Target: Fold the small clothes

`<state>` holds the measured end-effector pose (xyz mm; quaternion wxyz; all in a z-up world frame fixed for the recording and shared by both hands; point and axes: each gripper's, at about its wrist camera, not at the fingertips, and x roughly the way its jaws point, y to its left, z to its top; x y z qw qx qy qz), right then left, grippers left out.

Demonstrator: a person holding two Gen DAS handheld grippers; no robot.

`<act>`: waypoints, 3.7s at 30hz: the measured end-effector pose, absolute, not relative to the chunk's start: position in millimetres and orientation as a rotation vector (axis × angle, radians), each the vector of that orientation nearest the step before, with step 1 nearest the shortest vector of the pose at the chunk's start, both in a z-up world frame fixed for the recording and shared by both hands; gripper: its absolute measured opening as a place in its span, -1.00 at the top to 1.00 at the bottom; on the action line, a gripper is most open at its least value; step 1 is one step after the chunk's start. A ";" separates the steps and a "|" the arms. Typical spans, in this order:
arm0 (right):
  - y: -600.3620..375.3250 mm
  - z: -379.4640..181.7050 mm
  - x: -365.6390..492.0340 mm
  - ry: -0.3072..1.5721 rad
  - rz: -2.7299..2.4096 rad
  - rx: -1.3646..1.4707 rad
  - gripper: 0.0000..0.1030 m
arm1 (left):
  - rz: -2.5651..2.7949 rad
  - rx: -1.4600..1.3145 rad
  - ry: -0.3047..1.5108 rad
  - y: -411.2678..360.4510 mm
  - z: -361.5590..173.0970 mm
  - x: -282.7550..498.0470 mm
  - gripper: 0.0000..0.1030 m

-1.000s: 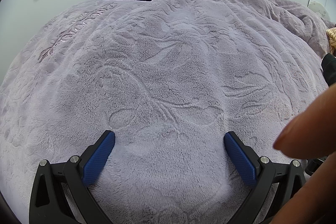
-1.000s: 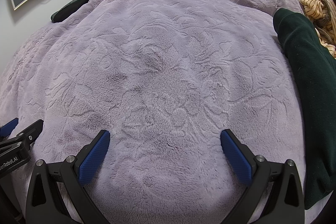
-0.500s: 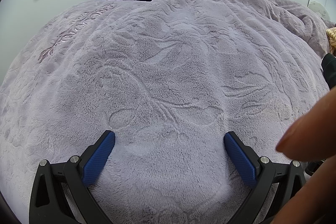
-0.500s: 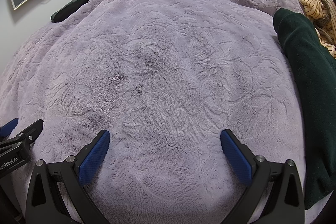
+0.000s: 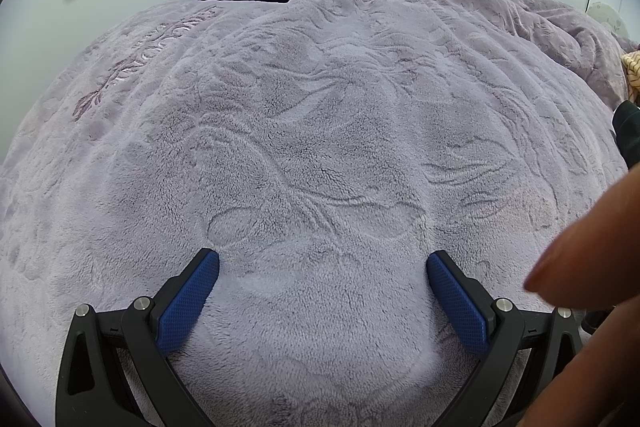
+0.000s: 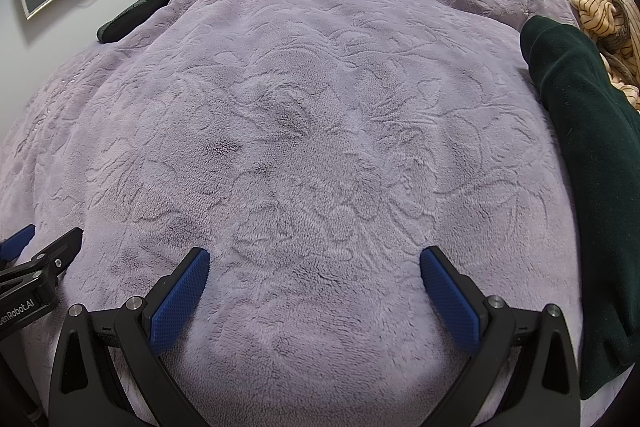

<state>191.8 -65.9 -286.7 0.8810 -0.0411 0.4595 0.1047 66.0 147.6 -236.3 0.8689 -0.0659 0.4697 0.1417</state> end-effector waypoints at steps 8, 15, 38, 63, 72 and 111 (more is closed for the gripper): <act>-65.8 -286.7 191.8 0.957 0.218 -0.086 -1.00 | 0.296 -0.137 0.983 147.5 -236.5 66.2 -1.00; -65.8 -286.7 191.8 0.957 0.218 -0.086 -1.00 | 0.297 -0.137 0.983 147.5 -236.6 66.2 -1.00; -65.8 -286.7 191.9 0.957 0.218 -0.086 -1.00 | 0.295 -0.139 0.982 149.7 -236.5 66.6 -1.00; -65.8 -286.6 191.8 0.957 0.218 -0.086 -1.00 | 0.293 -0.143 0.985 157.9 -237.9 68.8 -1.00; -65.7 -286.7 191.9 0.958 0.218 -0.086 -1.00 | 0.284 -0.159 0.983 157.8 -239.3 64.8 -1.00; -66.0 -286.7 191.9 0.957 0.218 -0.086 -1.00 | 0.575 -0.364 1.421 -67.0 -80.8 -37.5 -1.00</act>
